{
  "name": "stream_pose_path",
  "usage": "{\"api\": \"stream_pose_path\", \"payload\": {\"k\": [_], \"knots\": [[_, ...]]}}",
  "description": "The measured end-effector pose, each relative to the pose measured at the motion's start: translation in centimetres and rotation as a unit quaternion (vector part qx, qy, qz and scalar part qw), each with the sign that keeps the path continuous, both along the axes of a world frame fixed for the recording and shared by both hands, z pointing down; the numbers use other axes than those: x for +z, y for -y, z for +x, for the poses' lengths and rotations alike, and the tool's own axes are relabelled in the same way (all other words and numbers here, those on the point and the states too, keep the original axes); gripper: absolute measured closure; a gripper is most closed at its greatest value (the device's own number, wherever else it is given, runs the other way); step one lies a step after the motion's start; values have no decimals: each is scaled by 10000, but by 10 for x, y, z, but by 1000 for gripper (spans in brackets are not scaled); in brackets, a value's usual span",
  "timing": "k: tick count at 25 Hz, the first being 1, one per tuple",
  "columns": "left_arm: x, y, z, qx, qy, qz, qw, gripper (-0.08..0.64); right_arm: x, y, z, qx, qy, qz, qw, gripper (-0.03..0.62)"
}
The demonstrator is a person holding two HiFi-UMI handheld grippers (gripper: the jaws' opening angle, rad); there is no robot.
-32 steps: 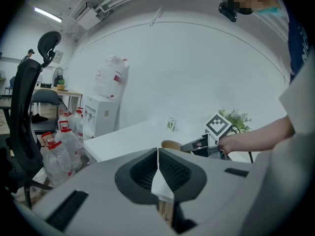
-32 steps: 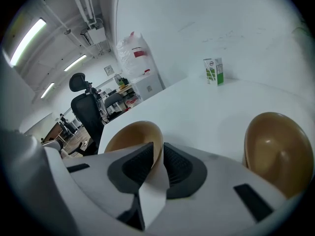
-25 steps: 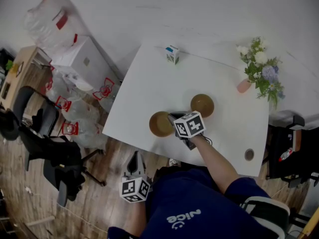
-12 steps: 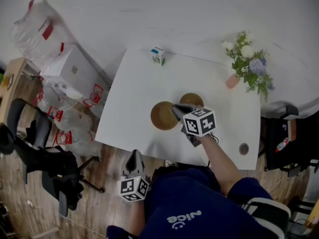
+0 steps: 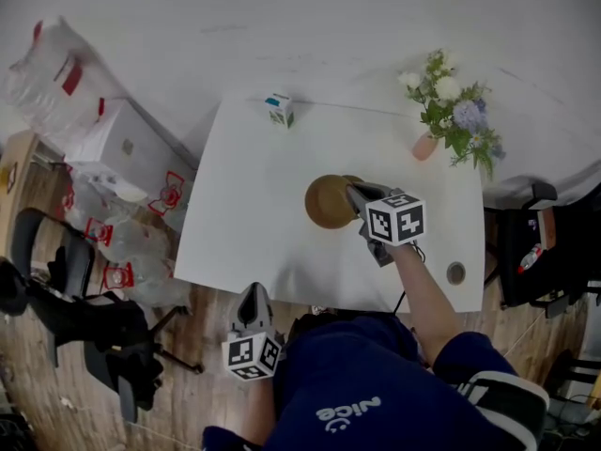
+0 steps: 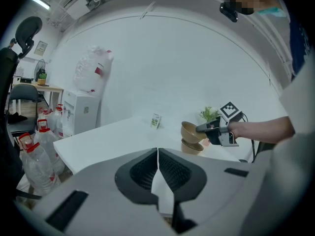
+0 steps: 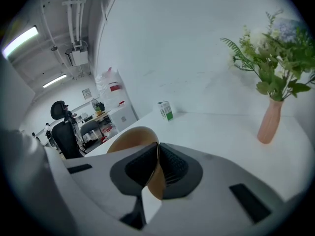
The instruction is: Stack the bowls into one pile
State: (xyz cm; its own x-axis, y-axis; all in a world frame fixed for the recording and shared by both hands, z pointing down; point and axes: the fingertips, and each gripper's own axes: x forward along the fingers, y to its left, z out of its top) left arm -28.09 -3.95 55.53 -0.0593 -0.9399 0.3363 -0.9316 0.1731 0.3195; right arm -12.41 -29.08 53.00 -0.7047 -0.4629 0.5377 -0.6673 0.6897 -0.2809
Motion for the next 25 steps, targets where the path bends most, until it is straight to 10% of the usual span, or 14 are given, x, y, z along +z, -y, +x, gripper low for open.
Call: {"api": "stream_pose_path", "payload": {"k": [25], "knots": [[12, 10, 1, -5, -148, -254, 9996, 535, 57, 37, 53, 884, -693, -295, 9932, 554]]}}
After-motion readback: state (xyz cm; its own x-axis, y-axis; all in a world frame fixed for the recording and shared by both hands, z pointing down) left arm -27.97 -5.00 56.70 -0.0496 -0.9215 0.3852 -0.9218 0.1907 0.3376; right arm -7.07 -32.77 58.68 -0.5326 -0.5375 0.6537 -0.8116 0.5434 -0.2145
